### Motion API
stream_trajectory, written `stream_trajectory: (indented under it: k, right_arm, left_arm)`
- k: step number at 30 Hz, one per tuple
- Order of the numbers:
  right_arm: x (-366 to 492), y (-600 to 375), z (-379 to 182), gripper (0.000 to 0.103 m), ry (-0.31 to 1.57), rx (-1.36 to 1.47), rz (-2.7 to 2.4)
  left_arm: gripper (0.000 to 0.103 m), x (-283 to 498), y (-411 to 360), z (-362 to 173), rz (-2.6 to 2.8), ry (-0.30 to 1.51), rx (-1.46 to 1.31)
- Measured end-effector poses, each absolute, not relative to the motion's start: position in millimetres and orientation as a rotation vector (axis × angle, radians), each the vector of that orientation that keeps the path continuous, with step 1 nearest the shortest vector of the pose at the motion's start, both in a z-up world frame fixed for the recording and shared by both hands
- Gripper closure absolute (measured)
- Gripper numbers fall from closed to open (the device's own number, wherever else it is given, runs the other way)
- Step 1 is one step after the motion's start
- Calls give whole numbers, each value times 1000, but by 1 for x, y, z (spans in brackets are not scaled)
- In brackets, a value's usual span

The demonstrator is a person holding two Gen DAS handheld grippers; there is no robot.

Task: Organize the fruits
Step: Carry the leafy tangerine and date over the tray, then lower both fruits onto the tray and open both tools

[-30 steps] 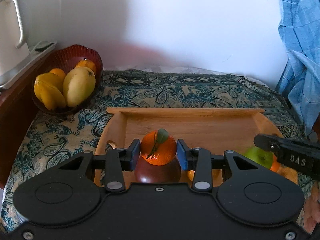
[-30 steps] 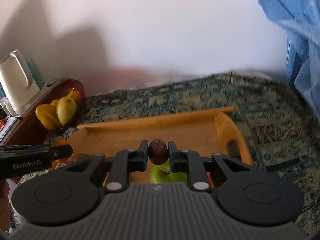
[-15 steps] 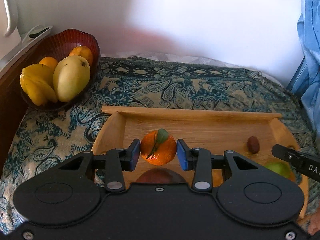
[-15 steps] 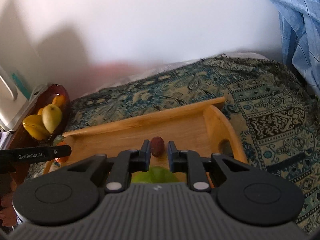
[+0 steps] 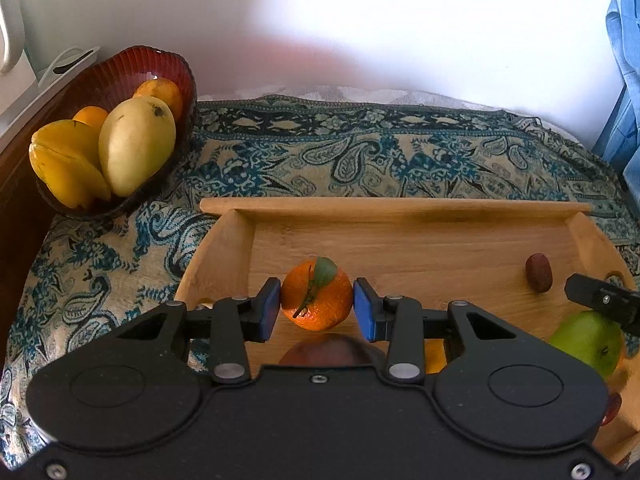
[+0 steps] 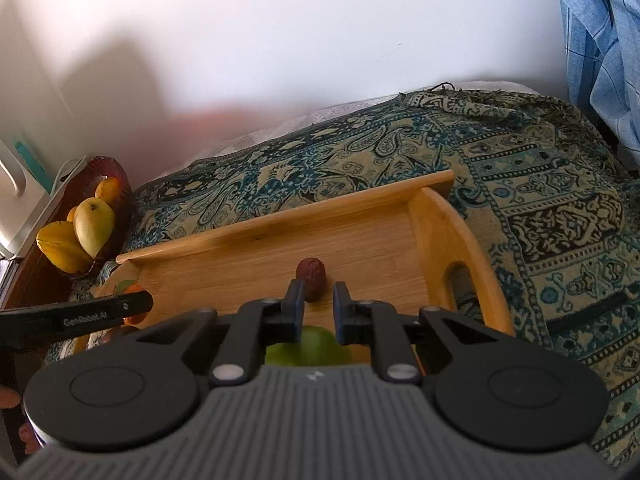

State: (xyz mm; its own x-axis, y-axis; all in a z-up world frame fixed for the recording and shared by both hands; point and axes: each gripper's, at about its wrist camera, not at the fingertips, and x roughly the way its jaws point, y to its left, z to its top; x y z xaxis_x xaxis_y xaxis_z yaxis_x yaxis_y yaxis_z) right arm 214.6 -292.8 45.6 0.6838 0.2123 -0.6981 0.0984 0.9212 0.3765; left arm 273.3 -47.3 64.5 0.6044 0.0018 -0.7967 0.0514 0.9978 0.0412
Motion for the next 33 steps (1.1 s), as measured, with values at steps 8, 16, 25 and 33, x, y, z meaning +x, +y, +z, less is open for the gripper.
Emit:
stream_trajectory:
  k: [8,16,25,33]
  right_arm:
    - [214,-293,47,82,824,410,67]
    - [211,-291,49,77,811,388,73]
    - [189,-286,63,56,706,302,116]
    - [140,-282,76,29,603,231,125]
  left_arm:
    - [65,273,-46,58,-28,915,61]
    - [65,272,-47,59,-26,905,69]
    - [33,236,-46,86,-21,808,78]
    - [15,176,-53,107,-70,697,93]
